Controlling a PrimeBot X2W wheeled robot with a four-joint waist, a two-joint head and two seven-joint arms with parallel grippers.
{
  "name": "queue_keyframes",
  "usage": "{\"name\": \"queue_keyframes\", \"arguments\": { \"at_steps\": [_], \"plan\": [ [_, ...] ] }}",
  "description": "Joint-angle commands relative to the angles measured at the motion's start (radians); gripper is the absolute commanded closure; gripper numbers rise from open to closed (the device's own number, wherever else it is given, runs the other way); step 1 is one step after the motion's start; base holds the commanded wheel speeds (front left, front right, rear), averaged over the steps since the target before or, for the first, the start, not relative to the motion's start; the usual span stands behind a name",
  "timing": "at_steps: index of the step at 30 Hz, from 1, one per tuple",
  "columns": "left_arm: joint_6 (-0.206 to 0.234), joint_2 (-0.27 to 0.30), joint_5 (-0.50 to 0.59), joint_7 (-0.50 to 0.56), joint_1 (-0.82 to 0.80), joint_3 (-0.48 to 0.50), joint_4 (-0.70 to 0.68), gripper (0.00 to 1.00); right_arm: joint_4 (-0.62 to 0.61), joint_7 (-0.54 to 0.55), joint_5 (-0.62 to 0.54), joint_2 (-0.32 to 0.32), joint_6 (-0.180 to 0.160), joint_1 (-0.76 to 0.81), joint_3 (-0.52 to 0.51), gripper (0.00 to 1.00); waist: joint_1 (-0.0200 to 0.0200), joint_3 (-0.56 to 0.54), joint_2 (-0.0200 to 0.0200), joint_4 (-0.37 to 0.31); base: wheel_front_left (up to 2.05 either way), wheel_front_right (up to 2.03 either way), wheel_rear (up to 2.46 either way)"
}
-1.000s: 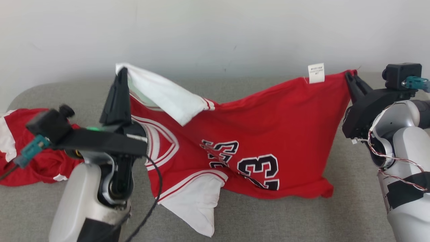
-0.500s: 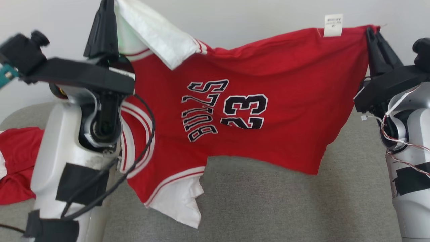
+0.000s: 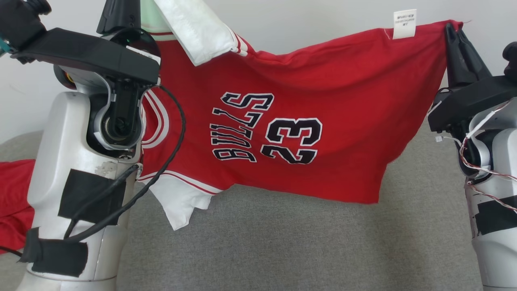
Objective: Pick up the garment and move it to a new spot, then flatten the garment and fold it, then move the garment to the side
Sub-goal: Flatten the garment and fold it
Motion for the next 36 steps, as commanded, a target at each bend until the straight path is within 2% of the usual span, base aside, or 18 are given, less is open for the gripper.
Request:
{"name": "queue_keyframes", "arguments": {
  "at_steps": [1,9,14,22,31,36],
  "plan": [
    [-0.002,-0.002,-0.011,-0.006,0.000,0.000,0.003,1.00,0.000,-0.002,0.001,0.008,0.004,0.008,0.004,1.00,0.0001,0.003,0.0000,-0.003,0.00,0.00,0.00],
    [-0.001,-0.011,-0.008,-0.026,-0.001,-0.021,0.063,1.00,0.026,0.008,0.047,0.019,0.004,-0.014,0.048,1.00,0.0001,0.049,0.0000,-0.023,0.00,0.00,0.00],
    [0.000,-0.015,0.000,-0.056,-0.057,-0.022,0.125,1.00,0.051,-0.036,0.058,0.024,0.004,-0.075,0.070,1.00,0.0001,0.115,0.0000,-0.032,0.00,0.00,0.00],
    [-0.002,0.021,0.107,-0.179,-0.186,-0.076,0.181,1.00,0.148,-0.129,0.064,0.038,0.004,-0.211,0.103,1.00,0.0001,0.213,0.0000,-0.047,0.00,0.00,0.00],
    [-0.002,0.048,0.152,-0.228,-0.305,-0.125,0.159,1.00,0.259,-0.275,0.044,0.050,0.004,-0.361,0.132,1.00,0.0001,0.299,0.0000,-0.062,0.00,0.00,0.00],
    [-0.002,0.046,0.192,-0.230,-0.339,-0.092,0.087,1.00,0.322,-0.346,0.022,0.059,0.004,-0.447,0.137,1.00,0.0001,0.332,0.0000,-0.069,0.00,0.00,0.00]
  ]
}}
